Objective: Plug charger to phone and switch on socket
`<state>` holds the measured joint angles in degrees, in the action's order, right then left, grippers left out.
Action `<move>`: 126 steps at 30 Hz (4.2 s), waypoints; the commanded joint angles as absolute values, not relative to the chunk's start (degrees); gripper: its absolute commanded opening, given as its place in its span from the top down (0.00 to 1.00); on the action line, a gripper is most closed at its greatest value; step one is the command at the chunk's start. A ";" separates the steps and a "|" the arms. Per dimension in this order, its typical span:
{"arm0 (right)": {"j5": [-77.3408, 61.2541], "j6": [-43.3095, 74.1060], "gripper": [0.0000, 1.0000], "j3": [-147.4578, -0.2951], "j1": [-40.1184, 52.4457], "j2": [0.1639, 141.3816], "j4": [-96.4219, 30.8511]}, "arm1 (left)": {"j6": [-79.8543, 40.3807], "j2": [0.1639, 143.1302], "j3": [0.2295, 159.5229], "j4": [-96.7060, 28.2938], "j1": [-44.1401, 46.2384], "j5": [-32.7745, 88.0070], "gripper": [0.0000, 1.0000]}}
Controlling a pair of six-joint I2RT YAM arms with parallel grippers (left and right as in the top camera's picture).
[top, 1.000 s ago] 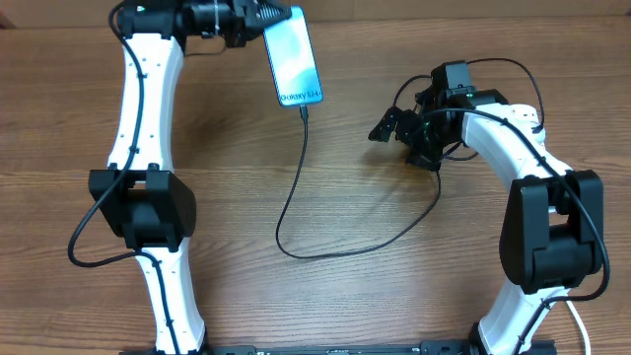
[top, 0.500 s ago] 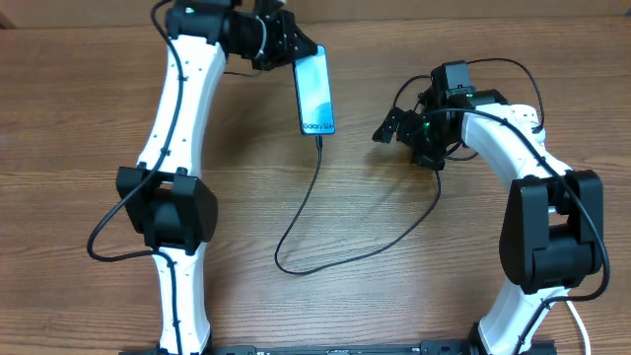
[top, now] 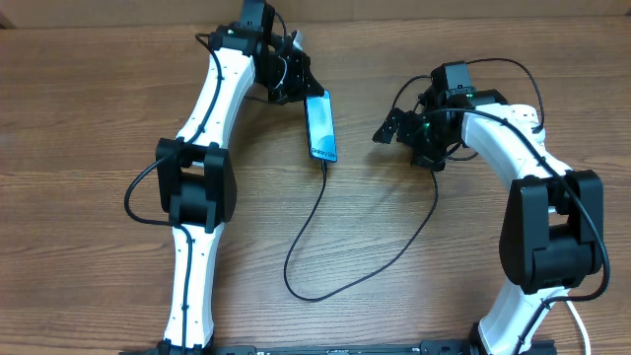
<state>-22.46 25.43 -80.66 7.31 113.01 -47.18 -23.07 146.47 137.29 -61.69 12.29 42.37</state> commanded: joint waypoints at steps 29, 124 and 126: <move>-21.85 24.99 0.00 -81.34 7.38 113.08 -47.05 | -24.84 152.27 137.99 -62.59 13.54 35.27 0.96; -18.90 25.02 0.00 -81.34 7.38 113.08 -46.83 | -13.28 127.17 163.24 -96.79 16.53 2.98 0.00; -18.94 25.06 0.00 -81.34 7.38 113.08 -46.85 | -13.28 127.17 163.24 -96.79 16.53 2.98 0.00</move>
<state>-19.44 25.43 -80.66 7.31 113.01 -47.13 -14.37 127.00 163.11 -96.62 16.64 3.79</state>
